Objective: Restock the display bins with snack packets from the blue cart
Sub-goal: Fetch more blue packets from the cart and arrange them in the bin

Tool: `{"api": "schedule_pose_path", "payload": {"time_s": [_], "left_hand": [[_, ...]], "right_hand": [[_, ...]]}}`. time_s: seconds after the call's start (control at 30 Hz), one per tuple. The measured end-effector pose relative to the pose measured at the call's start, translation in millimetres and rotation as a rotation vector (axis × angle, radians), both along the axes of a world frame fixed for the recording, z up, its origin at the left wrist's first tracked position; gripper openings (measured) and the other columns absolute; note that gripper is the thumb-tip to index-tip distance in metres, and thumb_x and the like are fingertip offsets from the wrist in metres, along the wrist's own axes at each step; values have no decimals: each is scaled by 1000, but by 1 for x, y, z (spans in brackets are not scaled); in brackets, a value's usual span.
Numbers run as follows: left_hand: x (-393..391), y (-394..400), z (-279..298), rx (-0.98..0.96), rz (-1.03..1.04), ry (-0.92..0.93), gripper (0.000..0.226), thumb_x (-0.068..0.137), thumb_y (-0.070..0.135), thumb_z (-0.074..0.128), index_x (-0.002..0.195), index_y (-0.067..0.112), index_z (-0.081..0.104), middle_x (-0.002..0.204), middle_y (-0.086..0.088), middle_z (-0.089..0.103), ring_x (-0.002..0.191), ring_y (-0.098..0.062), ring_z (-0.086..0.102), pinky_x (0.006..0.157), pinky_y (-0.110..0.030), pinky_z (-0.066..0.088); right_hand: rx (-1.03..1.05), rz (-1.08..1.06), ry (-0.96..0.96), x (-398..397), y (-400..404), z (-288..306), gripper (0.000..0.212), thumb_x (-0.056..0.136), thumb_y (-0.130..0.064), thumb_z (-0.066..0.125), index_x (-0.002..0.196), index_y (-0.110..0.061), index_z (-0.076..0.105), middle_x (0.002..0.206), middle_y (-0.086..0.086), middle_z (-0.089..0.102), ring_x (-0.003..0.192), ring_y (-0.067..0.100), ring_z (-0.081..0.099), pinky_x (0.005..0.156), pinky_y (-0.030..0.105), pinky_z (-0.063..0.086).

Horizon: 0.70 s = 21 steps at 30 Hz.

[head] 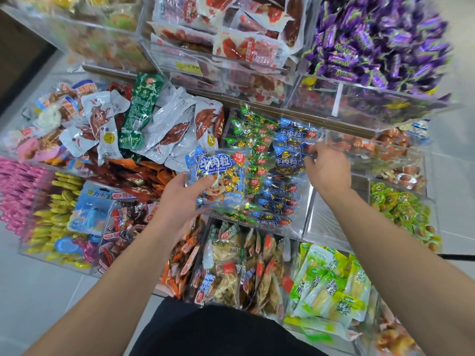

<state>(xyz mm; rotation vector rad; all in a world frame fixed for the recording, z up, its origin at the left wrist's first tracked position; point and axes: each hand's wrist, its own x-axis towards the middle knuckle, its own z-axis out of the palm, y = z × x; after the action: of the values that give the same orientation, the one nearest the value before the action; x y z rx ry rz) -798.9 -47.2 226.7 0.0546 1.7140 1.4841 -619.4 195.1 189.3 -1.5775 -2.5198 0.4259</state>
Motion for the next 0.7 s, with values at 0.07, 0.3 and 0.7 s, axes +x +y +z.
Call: {"api": "schedule_pose_path", "payload": {"time_s": [0.07, 0.3, 0.7], "left_hand": [[1, -1, 1, -17, -7, -9, 79, 93, 29, 71, 157, 14, 28, 163, 3, 30, 121, -9, 43, 91, -39, 55], [1, -1, 1, -33, -7, 9, 83, 92, 29, 71, 158, 13, 23, 164, 1, 27, 121, -8, 38, 72, -28, 52], [0, 5, 3, -54, 3, 16, 76, 92, 29, 72, 155, 12, 32, 129, 22, 55, 96, 3, 53, 87, -37, 56]], "right_hand": [[12, -26, -36, 2, 0, 0, 20, 97, -28, 53, 111, -18, 64, 96, 12, 68, 83, 35, 64, 64, 34, 45], [-126, 52, -52, 0, 16, 3, 15, 99, -27, 54, 104, -16, 63, 72, 0, 51, 79, 32, 58, 69, 36, 47], [151, 81, -189, -9, 20, -8, 19, 93, -17, 55, 110, -14, 64, 115, 13, 64, 116, 37, 49, 99, 47, 37]]}}
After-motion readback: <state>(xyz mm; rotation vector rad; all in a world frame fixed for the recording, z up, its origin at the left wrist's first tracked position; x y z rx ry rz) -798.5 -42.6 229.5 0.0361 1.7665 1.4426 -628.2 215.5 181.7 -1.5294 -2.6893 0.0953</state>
